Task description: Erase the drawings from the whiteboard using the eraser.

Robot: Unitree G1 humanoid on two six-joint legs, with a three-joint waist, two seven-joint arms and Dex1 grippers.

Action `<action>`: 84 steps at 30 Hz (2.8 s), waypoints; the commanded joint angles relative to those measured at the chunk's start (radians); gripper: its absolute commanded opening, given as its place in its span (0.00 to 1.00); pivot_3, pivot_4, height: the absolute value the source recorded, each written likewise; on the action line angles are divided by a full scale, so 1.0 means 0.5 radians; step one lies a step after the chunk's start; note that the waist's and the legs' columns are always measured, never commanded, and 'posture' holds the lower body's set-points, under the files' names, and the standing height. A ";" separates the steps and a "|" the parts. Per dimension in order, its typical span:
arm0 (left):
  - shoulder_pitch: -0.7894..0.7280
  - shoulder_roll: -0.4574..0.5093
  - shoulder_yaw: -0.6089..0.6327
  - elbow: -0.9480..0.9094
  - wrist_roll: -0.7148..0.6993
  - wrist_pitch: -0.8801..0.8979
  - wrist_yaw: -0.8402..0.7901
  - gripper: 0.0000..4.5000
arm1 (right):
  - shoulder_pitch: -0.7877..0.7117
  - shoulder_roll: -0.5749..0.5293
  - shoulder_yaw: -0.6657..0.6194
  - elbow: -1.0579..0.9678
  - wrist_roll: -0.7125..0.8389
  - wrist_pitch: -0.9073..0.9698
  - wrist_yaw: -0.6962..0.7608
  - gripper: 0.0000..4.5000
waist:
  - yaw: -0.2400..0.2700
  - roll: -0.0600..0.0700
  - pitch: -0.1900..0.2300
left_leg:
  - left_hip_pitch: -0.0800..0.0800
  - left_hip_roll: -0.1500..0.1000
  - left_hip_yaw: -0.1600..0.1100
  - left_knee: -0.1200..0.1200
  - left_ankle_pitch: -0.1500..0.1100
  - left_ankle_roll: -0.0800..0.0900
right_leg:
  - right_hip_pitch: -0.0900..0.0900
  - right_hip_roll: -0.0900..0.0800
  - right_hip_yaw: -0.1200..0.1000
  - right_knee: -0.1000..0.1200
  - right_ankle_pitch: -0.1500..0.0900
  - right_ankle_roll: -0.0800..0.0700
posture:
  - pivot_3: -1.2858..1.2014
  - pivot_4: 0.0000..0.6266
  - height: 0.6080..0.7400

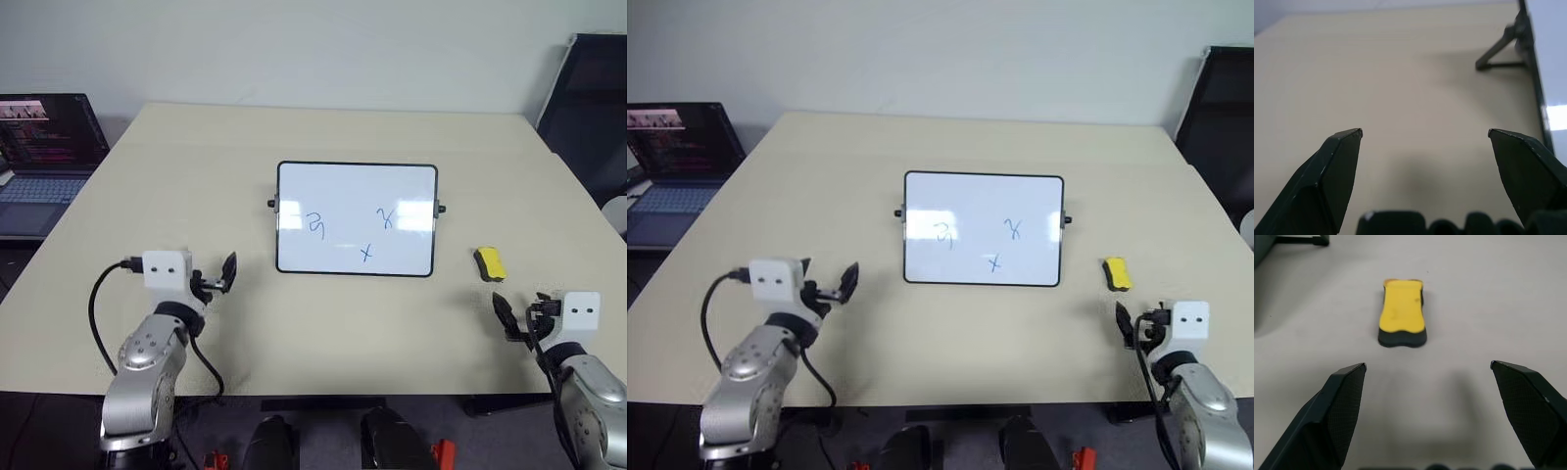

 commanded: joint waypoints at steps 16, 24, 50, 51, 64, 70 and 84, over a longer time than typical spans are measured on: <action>-0.197 0.384 -0.067 0.150 -0.310 -0.480 -0.978 1.00 | -0.261 -0.152 0.030 -0.295 0.182 0.395 0.081 0.99 | -0.001 0.000 0.000 | -0.001 0.000 0.001 0.005 0.000 0.000 | 0.000 -0.001 0.002 -0.001 0.000 0.000 | 0.52 0.24 1.00; -0.659 0.659 -0.306 0.357 -0.514 -0.349 -1.685 1.00 | -0.576 -0.149 -0.028 -0.357 0.209 0.889 -0.208 0.99 | 0.000 0.002 0.001 | -0.004 0.000 0.001 0.005 0.000 0.000 | -0.001 0.000 0.000 -0.001 0.000 0.000 | 0.52 0.24 1.00; -1.368 0.474 -0.713 0.474 -0.450 -0.166 -1.957 1.00 | -1.014 -0.169 0.141 0.486 -0.055 0.681 -0.190 0.99 | -0.008 0.006 0.004 | -0.004 0.001 -0.002 -0.002 0.000 0.001 | -0.002 0.006 0.001 0.004 0.004 0.016 | 0.52 0.24 1.00; -1.357 0.485 -0.709 0.477 -0.448 -0.173 -1.960 1.00 | -1.015 -0.170 0.148 0.511 -0.068 0.669 -0.192 0.96 | -0.008 0.006 0.004 | -0.004 0.001 -0.002 -0.001 0.000 0.001 | -0.002 0.006 0.001 0.004 0.004 0.015 | 0.52 0.24 1.00; -1.251 0.559 -0.640 0.404 -0.471 -0.097 -1.893 1.00 | -1.024 -0.165 0.156 0.534 -0.106 0.635 -0.168 0.26 | -0.007 0.006 0.004 | -0.004 0.002 -0.003 -0.001 0.000 0.001 | -0.002 0.006 0.001 0.005 0.004 0.015 | 0.52 0.24 1.00; -1.000 0.648 -0.547 0.236 -0.389 0.087 -1.586 1.00 | -0.796 -0.198 0.243 0.040 -0.087 0.664 -0.070 0.26 | -0.005 0.008 0.005 | -0.004 0.003 -0.004 -0.003 0.000 0.001 | -0.004 0.007 0.000 0.007 0.003 0.014 | 0.52 0.24 1.00; -0.906 0.580 -0.494 0.395 -0.361 -0.008 -1.421 1.00 | -1.087 -0.228 0.920 -0.324 -0.292 0.599 0.095 0.26 | -0.012 0.008 0.005 | -0.003 0.002 -0.002 0.008 0.001 0.001 | -0.003 0.006 0.002 0.008 0.000 0.001 | 0.52 0.24 1.00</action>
